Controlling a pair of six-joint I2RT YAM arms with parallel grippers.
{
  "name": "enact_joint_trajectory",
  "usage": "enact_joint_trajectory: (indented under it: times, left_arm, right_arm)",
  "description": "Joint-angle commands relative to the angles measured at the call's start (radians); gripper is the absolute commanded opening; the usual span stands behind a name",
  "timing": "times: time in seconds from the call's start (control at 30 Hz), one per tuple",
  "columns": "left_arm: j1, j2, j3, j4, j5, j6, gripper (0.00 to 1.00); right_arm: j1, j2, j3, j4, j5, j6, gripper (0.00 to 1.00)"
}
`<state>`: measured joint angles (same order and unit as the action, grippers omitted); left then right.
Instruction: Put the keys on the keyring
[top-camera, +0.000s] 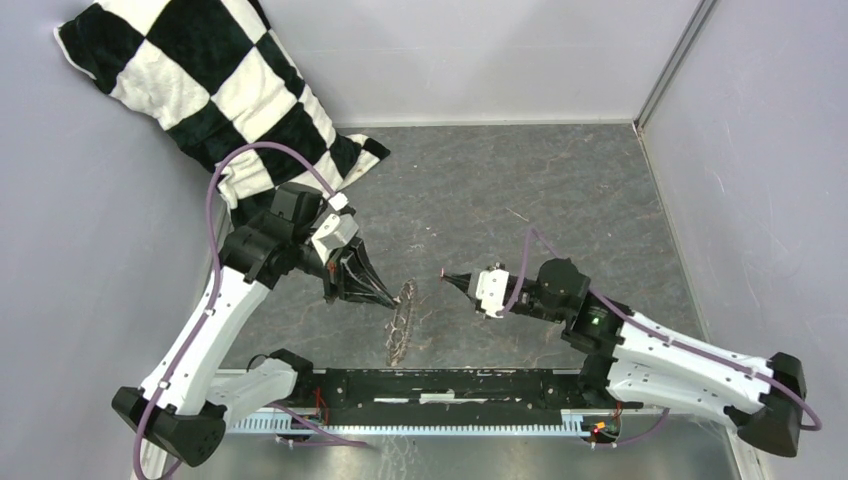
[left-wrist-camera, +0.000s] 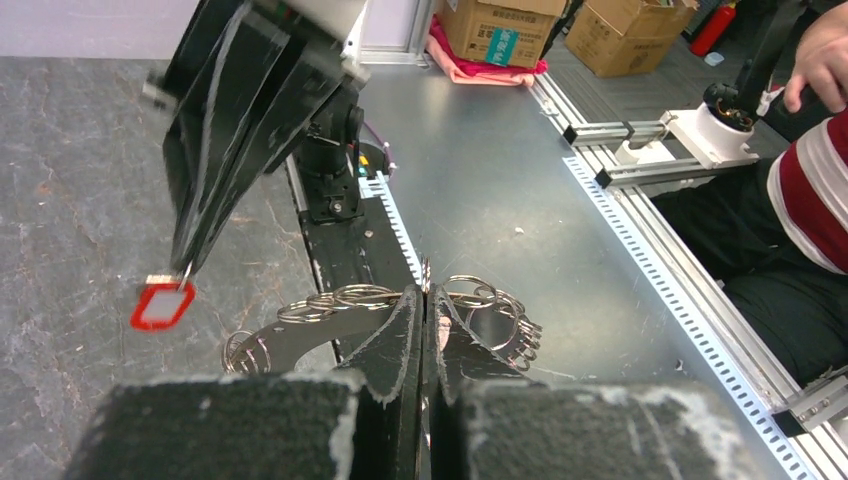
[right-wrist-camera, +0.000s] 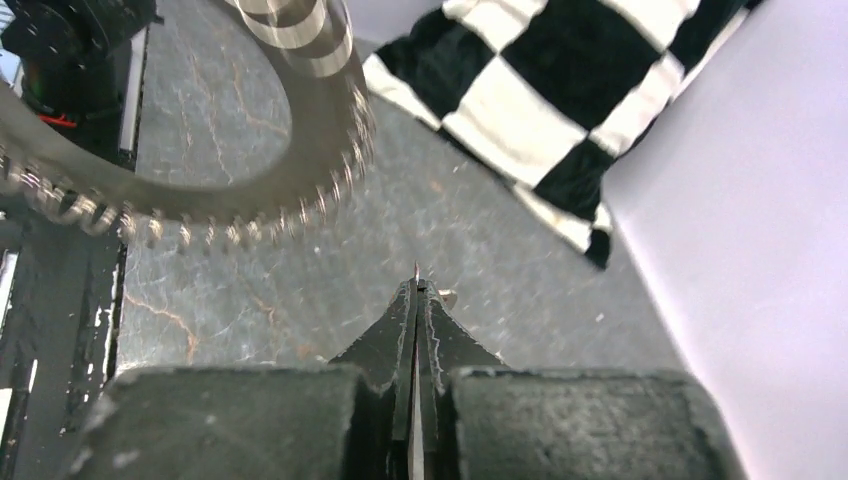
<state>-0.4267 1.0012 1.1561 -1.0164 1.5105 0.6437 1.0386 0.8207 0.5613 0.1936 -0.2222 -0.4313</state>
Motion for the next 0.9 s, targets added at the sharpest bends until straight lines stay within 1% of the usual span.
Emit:
enact_joint_trajectory:
  times: [0.0, 0.13, 0.23, 0.3, 0.33, 0.4, 0.5, 0.67, 0.77, 0.87]
  left_arm:
    - [0.008, 0.028, 0.065, 0.02, 0.099, -0.059, 0.02]
    - [0.007, 0.072, 0.106, -0.006, 0.123, -0.068, 0.02]
    - [0.008, 0.14, 0.198, -0.169, 0.124, 0.043, 0.02]
    - [0.008, 0.199, 0.276, -0.331, 0.125, 0.153, 0.02]
    - [0.008, 0.221, 0.309, -0.379, 0.126, 0.194, 0.02]
    - [0.008, 0.254, 0.374, -0.431, 0.126, 0.228, 0.02]
    - [0.003, 0.267, 0.433, -0.44, 0.126, 0.237, 0.02]
    - [-0.022, 0.275, 0.463, -0.439, 0.126, 0.235, 0.02]
    - [-0.033, 0.282, 0.506, -0.44, 0.126, 0.243, 0.02]
    - [-0.038, 0.283, 0.528, -0.439, 0.127, 0.228, 0.02]
  right_arm:
    - [0.061, -0.009, 0.228, -0.278, -0.009, -0.184, 0.01]
    - [0.154, 0.032, 0.405, -0.419, 0.044, -0.318, 0.01]
    - [0.207, 0.051, 0.493, -0.485, 0.074, -0.39, 0.01]
    - [0.217, 0.052, 0.528, -0.504, 0.077, -0.42, 0.01]
    - [0.229, 0.052, 0.536, -0.514, 0.083, -0.44, 0.01]
    - [0.265, 0.037, 0.527, -0.518, 0.123, -0.482, 0.01]
    - [0.271, 0.01, 0.506, -0.504, 0.143, -0.511, 0.01]
    - [0.272, -0.034, 0.417, -0.379, 0.165, -0.563, 0.01]
    - [0.289, -0.034, 0.405, -0.337, 0.194, -0.574, 0.01]
    - [0.294, -0.034, 0.407, -0.299, 0.189, -0.565, 0.01]
